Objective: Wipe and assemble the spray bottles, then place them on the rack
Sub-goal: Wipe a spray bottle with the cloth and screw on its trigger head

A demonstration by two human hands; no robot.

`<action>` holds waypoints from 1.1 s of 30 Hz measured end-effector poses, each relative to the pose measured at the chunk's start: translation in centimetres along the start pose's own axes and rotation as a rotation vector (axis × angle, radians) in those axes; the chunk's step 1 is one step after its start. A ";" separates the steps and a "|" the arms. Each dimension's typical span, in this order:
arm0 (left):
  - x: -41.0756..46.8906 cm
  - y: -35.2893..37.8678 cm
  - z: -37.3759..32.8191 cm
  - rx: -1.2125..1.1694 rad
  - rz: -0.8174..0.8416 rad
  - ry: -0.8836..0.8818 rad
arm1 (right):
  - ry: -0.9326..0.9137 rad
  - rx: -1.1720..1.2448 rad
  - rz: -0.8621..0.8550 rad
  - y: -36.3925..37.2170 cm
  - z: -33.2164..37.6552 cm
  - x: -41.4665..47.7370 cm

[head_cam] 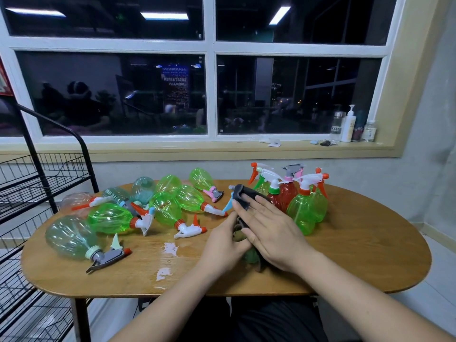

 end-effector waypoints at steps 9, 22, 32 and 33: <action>0.2 -0.1 -0.2 0.021 -0.007 0.003 | 0.023 -0.034 -0.039 -0.5 -1.2 -0.7; 0.0 -0.4 0.1 0.036 0.010 0.000 | 0.060 -0.018 0.030 0.8 -1.0 -4.0; -0.2 -0.7 -0.1 0.027 0.066 0.033 | -0.010 0.056 0.022 0.4 0.1 -2.2; -0.2 -0.6 0.0 0.016 0.070 0.032 | 0.020 0.084 0.011 0.4 0.3 -2.4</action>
Point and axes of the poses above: each hand's wrist, its own x-axis towards the middle knuckle, its own y-axis out of the palm, z = x × y, the point moved 2 cm from there along x, towards the middle knuckle, and after that the axes turned 1 degree about -z, right-handed, at the moved point
